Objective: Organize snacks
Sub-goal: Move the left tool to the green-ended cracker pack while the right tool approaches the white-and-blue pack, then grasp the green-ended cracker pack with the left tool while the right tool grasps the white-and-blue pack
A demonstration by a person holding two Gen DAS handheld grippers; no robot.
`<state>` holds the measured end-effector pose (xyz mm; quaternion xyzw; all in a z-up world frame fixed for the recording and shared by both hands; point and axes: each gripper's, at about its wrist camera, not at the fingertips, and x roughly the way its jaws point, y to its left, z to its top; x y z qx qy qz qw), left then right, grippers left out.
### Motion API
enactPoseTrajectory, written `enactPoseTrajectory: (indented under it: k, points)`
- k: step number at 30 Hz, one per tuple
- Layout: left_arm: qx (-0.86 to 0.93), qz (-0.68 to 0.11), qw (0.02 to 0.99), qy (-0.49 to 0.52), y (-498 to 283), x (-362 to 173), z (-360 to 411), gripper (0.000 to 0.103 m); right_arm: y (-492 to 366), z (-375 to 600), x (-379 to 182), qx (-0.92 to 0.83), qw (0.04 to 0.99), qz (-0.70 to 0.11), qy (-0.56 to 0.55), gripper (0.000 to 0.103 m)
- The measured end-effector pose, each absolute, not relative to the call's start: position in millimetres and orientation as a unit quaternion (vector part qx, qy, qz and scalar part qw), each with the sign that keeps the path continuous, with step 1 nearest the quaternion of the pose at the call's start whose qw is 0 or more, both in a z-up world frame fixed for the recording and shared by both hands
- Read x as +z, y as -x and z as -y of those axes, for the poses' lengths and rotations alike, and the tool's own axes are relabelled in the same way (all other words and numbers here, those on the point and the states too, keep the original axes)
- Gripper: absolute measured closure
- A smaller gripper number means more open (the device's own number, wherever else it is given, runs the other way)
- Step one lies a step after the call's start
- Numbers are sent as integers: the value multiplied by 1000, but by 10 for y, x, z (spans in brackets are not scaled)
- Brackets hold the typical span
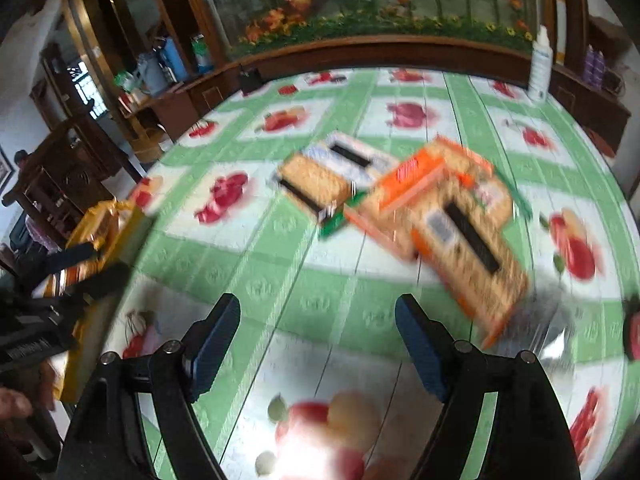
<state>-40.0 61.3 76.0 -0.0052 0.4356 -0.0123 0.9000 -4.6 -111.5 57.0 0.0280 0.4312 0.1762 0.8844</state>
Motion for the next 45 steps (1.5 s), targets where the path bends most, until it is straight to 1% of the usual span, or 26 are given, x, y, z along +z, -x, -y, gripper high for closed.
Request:
enactPoseTrajectory:
  k: [4, 7, 12, 13, 14, 15, 17, 18, 22, 26, 30, 34, 39, 45]
  points:
    - [-3, -438, 899, 9, 326, 771, -642, 17, -324, 1037, 676, 208, 886, -414, -23, 23]
    - [5, -440, 898, 25, 285, 764, -732, 17, -666, 930, 649, 228, 881, -414, -23, 23]
    - [28, -458, 888, 41, 161, 641, -873, 17, -1217, 674, 384, 242, 860, -449, -9, 23]
    - [31, -463, 884, 51, 129, 603, -906, 17, -1264, 643, 305, 240, 852, -466, -7, 21]
    - [31, -465, 883, 57, 108, 582, -918, 17, -1215, 605, 295, 244, 855, -458, 0, 20]
    - [30, -468, 881, 62, 86, 560, -929, 17, -1185, 584, 305, 267, 843, -467, -12, 19]
    - [37, -473, 878, 62, 30, 517, -925, 17, -1137, 591, 288, 331, 796, -501, -79, 20]
    - [38, -475, 877, 63, 16, 508, -919, 17, -1093, 616, 328, 349, 787, -499, -101, 20]
    - [43, -479, 874, 67, -48, 506, -880, 17, -998, 797, 520, 326, 815, -468, -98, 19]
    - [32, -487, 872, 43, -195, 541, -723, 17, -1034, 923, 560, 275, 837, -467, -72, 19]
    - [5, -507, 862, 5, -399, 524, -551, 17, -1144, 1043, 536, 283, 839, -459, -73, 19]
    - [-14, -524, 852, -16, -617, 383, -427, 17, -1297, 1020, 531, 281, 845, -452, -46, 19]
    - [-32, -539, 841, -2, -777, 209, -355, 17, -1481, 989, 478, 267, 845, -462, 0, 18]
    - [-25, -547, 836, -22, -935, 77, -272, 17, -1640, 909, 311, 249, 838, -481, 61, 18]
